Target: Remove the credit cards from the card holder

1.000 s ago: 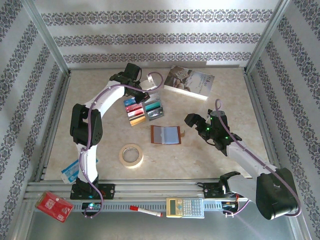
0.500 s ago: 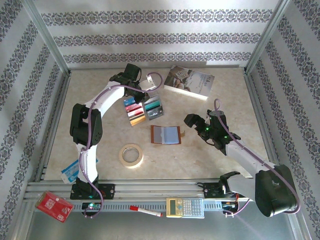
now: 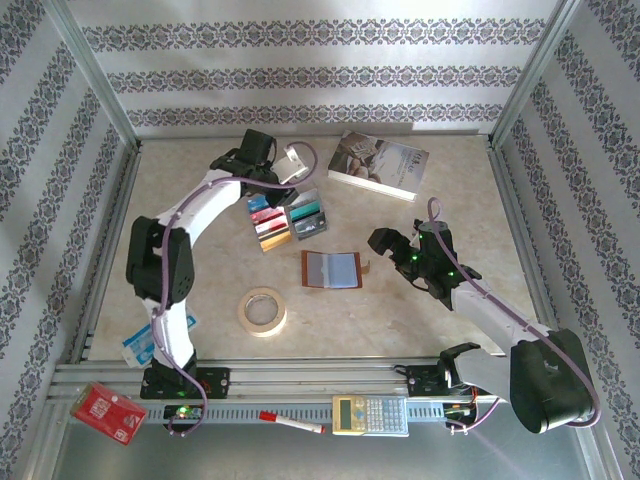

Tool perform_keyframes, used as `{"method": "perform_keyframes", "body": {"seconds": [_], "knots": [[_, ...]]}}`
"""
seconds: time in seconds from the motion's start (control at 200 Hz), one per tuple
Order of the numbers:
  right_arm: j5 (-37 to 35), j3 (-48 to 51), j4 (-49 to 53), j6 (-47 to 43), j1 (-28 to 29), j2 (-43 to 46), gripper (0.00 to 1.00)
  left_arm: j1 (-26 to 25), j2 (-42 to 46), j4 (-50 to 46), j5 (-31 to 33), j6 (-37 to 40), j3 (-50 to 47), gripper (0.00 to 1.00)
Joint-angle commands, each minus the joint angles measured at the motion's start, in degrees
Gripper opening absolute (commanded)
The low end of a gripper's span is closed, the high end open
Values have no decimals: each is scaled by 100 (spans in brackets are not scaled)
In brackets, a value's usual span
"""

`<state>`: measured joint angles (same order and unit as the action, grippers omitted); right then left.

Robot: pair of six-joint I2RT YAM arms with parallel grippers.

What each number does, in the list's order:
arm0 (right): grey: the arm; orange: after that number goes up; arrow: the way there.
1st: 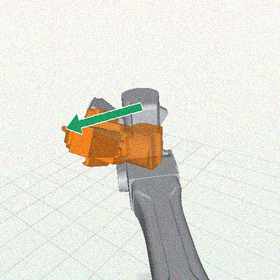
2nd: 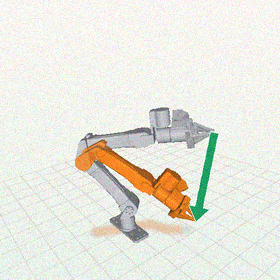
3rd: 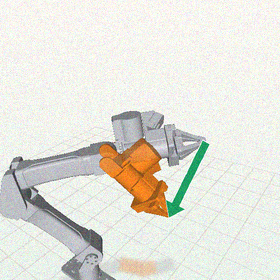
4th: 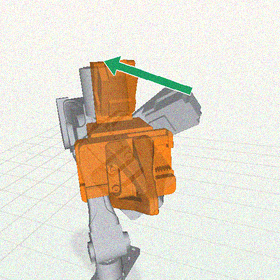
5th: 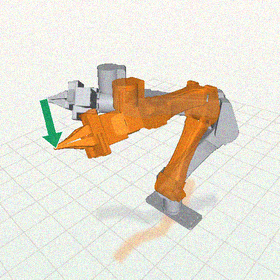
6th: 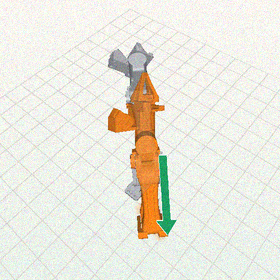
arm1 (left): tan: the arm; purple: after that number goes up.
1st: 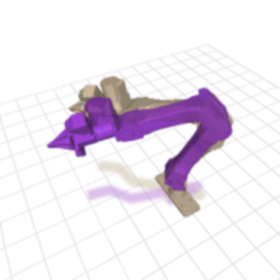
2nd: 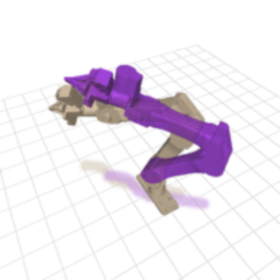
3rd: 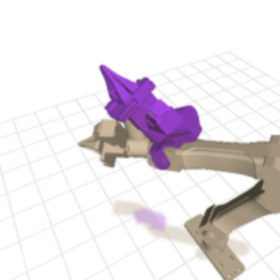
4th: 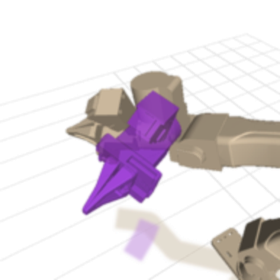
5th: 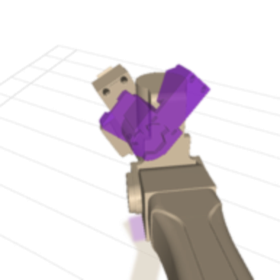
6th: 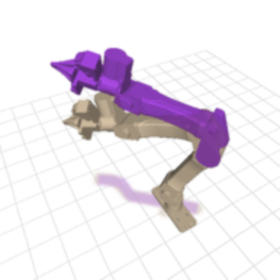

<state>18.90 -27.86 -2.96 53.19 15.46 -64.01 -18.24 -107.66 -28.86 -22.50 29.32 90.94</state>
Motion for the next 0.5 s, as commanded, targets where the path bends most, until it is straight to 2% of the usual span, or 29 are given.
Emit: {"method": "perform_keyframes", "body": {"seconds": [0.0,0.1,0.205,0.31,0.435,0.495], "knots": [[-48,-198,139,-266,-59,70,98,95,923,1385,243,-1185,-632,46],[-150,-287,301,-421,-61,110,98,101,1634,2214,660,-2027,-1504,61],[-290,-451,513,-630,-61,189,98,96,2378,2830,1402,-2839,-2248,75],[-582,-774,910,-986,-59,317,98,106,3030,2851,2127,-3270,-2681,84],[-1244,-1329,1464,-1597,-57,568,98,120,3745,2773,2822,-3550,-3081,99],[-1634,-1573,1623,-1924,-68,704,98,160,4084,2819,3096,-3708,-3308,100]]}}
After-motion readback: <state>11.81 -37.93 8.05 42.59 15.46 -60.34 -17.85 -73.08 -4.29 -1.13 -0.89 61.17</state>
